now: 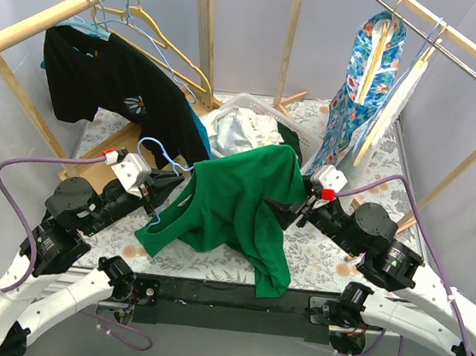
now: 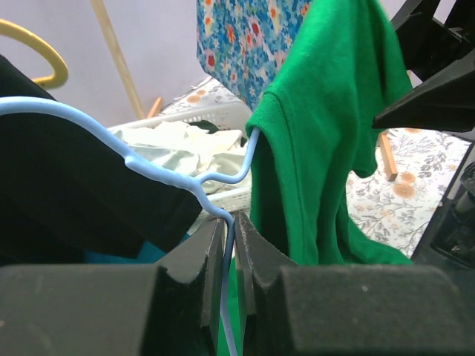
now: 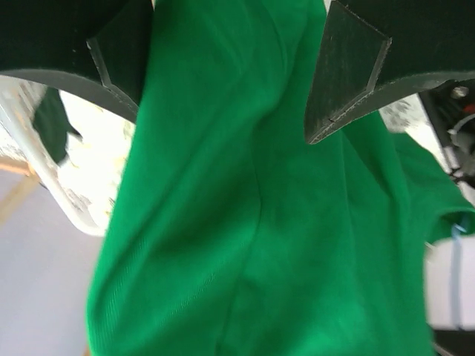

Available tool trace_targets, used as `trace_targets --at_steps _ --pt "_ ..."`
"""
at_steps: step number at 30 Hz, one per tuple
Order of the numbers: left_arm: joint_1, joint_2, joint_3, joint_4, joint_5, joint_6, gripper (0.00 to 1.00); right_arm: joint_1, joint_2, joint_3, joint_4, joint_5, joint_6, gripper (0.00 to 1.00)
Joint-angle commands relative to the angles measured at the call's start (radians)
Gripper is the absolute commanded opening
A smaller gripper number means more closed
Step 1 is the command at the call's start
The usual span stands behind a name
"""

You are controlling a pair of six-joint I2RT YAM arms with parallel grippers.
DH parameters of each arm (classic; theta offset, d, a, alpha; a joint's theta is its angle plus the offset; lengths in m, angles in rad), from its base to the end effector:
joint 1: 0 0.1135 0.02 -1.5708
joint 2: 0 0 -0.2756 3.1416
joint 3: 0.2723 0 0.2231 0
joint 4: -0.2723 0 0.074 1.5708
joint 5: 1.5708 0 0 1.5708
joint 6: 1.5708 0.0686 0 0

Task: Remove the t-shirt from the hanger

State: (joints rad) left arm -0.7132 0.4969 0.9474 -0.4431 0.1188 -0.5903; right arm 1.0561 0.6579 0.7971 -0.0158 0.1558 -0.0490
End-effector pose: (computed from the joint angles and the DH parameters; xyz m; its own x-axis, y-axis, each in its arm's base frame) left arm 0.0606 -0.0632 0.3935 -0.4068 -0.3788 -0.8312 0.6173 0.5567 -0.5559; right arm 0.0817 0.1228 0.3887 0.0989 0.0766 -0.9921 -0.7802 0.6249 -0.0295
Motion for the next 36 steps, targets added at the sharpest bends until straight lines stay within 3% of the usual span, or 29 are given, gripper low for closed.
trace_targets --at_steps 1,11,19,31,36 --pt "0.008 0.012 0.056 -0.020 0.007 0.078 0.00 0.004 -0.024 0.050 -0.070 0.126 -0.025 0.77" --pt "0.008 0.011 0.068 -0.097 0.123 0.078 0.00 0.004 -0.047 0.053 0.053 0.226 -0.069 0.74" --pt "0.008 -0.009 0.093 -0.189 0.206 0.055 0.00 0.004 0.121 0.139 -0.076 0.241 -0.088 0.66" --pt "0.008 -0.032 0.116 -0.270 0.148 0.055 0.00 0.004 0.149 0.114 -0.176 0.169 -0.068 0.70" --pt "0.008 -0.050 0.122 -0.301 0.121 0.053 0.00 0.004 0.071 0.085 -0.177 0.119 -0.063 0.77"
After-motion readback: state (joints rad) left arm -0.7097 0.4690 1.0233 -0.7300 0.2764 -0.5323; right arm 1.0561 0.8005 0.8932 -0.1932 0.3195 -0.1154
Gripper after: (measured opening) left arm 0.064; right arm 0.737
